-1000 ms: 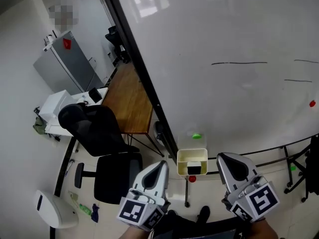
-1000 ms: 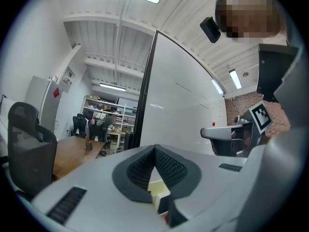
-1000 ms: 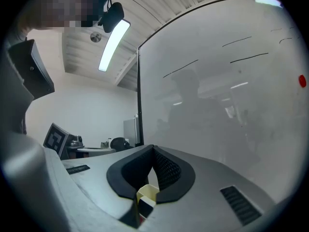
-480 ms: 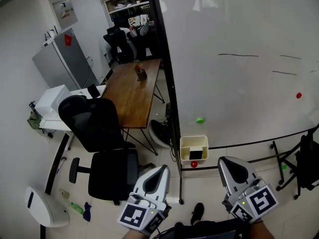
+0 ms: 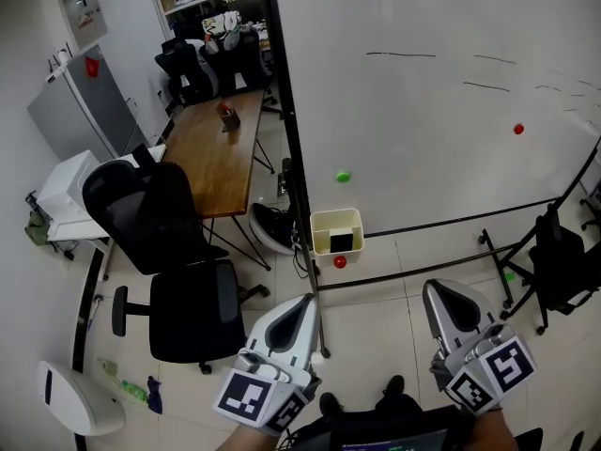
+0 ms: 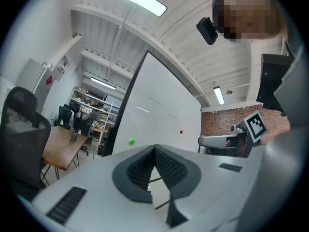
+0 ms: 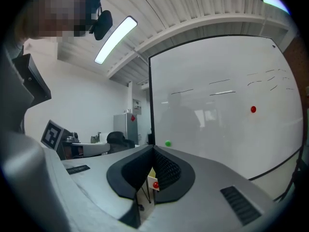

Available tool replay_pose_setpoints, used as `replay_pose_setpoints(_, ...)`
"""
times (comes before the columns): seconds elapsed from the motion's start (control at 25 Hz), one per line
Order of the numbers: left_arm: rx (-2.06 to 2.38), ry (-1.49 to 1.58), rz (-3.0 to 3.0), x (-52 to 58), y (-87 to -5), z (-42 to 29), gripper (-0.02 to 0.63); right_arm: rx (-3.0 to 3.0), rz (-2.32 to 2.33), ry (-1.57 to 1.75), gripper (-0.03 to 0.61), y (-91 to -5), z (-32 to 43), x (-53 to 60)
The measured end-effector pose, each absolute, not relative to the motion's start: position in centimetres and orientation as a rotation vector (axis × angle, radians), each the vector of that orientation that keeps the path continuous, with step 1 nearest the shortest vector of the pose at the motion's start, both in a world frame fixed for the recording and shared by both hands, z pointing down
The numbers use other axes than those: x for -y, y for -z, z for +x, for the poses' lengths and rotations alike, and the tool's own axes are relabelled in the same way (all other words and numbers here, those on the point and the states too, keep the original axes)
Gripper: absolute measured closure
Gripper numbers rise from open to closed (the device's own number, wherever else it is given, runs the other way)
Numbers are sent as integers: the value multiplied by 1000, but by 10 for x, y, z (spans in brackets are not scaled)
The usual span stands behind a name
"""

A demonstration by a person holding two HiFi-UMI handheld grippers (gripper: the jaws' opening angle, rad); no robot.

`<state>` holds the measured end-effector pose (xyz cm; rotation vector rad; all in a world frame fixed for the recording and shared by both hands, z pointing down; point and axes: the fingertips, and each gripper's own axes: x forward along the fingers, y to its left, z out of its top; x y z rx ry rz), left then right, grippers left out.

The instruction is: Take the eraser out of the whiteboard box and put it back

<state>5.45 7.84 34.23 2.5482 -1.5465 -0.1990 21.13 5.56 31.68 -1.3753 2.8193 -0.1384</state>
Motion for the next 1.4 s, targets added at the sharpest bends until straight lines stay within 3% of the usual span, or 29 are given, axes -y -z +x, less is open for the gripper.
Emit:
replay_pose_setpoints(0.92,1533,163,2642,-146,-304,246,591,-2772,-1350,205,557,-289,408,-128)
replay_pose_setpoints(1.4,1518,139,2621,-146,-312,265,591,-2741,-1395,173,557,-287,434,-127)
